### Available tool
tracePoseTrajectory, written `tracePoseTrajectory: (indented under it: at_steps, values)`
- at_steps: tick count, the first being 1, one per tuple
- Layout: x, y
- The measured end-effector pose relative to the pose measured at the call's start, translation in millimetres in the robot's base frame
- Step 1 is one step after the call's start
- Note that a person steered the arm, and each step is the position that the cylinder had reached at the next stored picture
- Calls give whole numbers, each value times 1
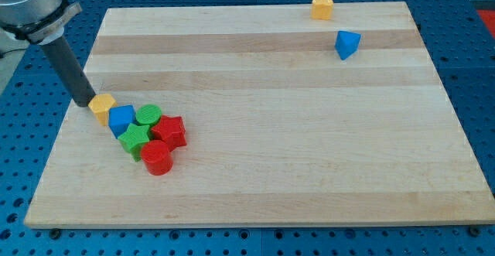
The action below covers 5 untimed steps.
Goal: Slightly move the yellow hexagon towards down
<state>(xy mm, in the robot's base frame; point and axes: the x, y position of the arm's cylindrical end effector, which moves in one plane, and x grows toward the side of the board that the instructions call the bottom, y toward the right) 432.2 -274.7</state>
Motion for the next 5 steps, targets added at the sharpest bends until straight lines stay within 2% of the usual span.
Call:
tracePoseTrajectory:
  at_steps: [1,2,4,5]
  values:
    - [-41,15]
    - [-62,46]
    - [4,49]
    - [20,39]
